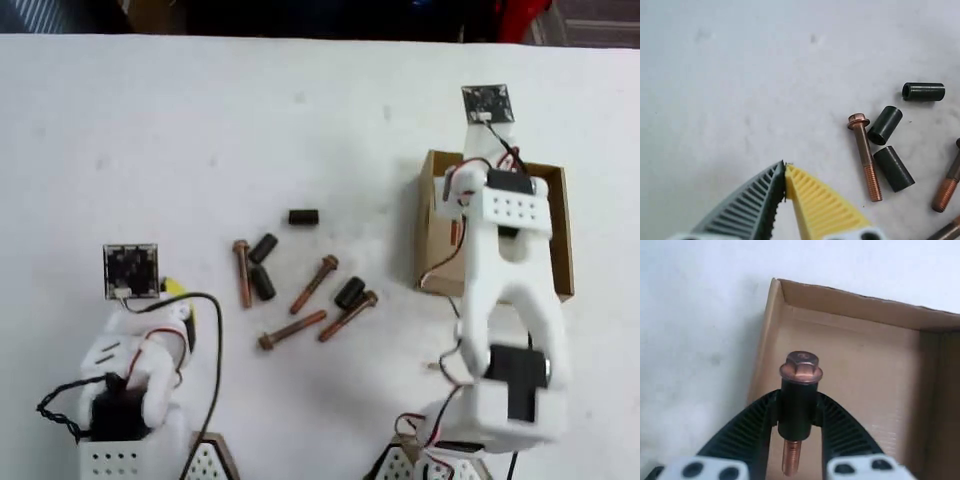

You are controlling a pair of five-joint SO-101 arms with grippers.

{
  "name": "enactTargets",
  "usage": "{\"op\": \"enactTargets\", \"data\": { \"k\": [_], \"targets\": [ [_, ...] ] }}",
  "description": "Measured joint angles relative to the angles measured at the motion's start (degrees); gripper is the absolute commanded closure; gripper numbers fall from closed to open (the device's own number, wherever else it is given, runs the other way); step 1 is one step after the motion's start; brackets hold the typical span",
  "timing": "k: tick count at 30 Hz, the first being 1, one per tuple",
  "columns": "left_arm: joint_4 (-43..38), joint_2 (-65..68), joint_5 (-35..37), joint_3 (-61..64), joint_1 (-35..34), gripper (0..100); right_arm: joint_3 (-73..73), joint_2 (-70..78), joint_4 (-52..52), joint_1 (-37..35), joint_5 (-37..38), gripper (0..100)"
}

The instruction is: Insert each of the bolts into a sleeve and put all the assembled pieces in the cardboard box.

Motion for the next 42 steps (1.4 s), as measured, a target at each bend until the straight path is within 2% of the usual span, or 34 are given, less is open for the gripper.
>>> {"op": "enactTargets", "data": {
  "k": [9, 17, 20, 26, 33, 42],
  "targets": [
    [0.0, -0.1, 0.0, 2.4, 0.0, 98, -10.8, 15.5, -0.1, 0.2, 0.0, 98.1],
    [0.0, -0.1, 0.0, 2.8, 0.0, 98, -15.8, 21.5, -0.1, 0.3, 0.0, 98.0],
    [0.0, -0.1, 0.0, 2.8, 0.0, 98, -16.2, 21.8, -0.1, 0.3, 0.0, 96.7],
    [0.0, -0.1, 0.0, 2.8, 0.0, 98, -16.3, 21.8, -0.1, 0.3, 0.0, 83.7],
    [0.0, -0.1, 0.0, 2.8, 0.0, 98, -18.5, 21.7, 0.2, 0.3, 0.0, 88.3],
    [0.0, -0.1, 0.0, 2.8, -0.3, 98, -22.3, 11.2, 9.7, -2.1, 0.0, 88.5]
  ]
}}
